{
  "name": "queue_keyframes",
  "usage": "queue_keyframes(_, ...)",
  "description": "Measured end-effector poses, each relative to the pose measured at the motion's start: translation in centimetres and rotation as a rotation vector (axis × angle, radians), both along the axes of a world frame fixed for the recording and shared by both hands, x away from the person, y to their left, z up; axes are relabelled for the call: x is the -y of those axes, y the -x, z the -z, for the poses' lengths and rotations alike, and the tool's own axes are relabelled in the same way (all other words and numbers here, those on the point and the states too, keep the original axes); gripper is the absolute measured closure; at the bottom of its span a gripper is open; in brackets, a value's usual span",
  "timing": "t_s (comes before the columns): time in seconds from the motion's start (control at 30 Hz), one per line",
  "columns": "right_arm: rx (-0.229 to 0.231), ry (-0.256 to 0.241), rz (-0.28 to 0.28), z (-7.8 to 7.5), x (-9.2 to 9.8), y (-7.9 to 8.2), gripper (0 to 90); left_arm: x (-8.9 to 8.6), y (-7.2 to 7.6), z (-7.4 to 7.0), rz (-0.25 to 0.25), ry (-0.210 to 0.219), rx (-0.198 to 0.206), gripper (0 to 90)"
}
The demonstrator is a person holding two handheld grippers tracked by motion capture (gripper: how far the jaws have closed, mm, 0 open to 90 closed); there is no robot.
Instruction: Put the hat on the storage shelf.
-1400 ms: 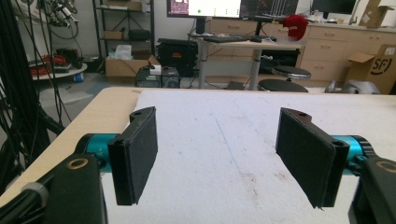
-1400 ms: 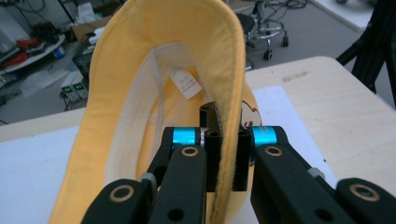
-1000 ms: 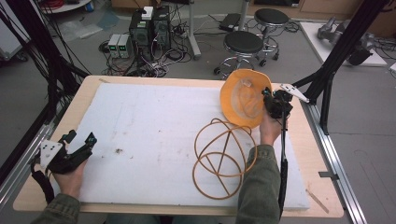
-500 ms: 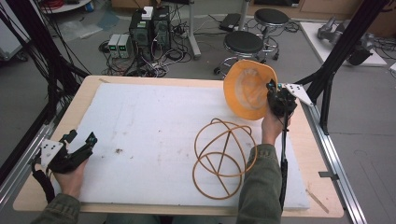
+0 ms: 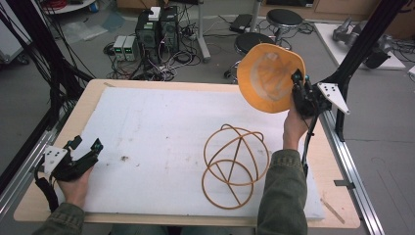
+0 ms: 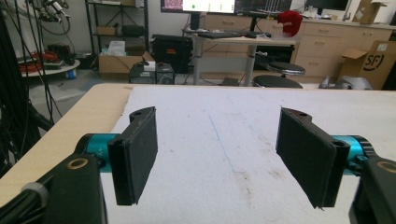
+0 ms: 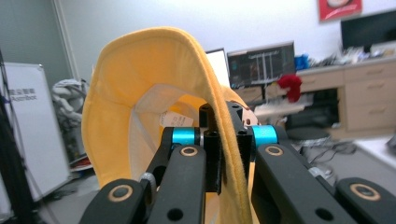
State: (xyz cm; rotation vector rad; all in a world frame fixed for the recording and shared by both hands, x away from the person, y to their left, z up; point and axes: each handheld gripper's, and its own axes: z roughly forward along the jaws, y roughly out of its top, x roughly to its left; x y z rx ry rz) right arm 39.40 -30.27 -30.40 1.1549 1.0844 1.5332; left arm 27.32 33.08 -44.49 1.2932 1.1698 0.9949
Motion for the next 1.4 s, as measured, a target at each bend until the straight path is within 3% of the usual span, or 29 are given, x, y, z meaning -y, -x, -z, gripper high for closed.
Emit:
queue_keyframes(0.23, 0.093, 0.058, 0.015, -1.4, -0.7, 0.6, 86.6, -0.1, 0.0, 0.0, 0.005, -0.001, 0.001, 29.9)
queue_keyframes(0.4, 0.111, 0.04, -0.025, -2.0, -0.6, 1.0, 86.6, -0.1, 0.1, 0.0, 0.003, 0.007, 0.0, 29.8)
queue_keyframes(0.8, 0.133, 0.065, -0.086, -4.2, -1.7, 3.0, 86.8, -0.1, 0.1, -0.1, 0.007, 0.009, 0.004, 29.8)
queue_keyframes(1.4, 0.223, 0.113, -0.201, -6.2, -3.5, 6.5, 86.7, -0.1, 0.1, -0.1, 0.006, 0.011, 0.003, 29.9)
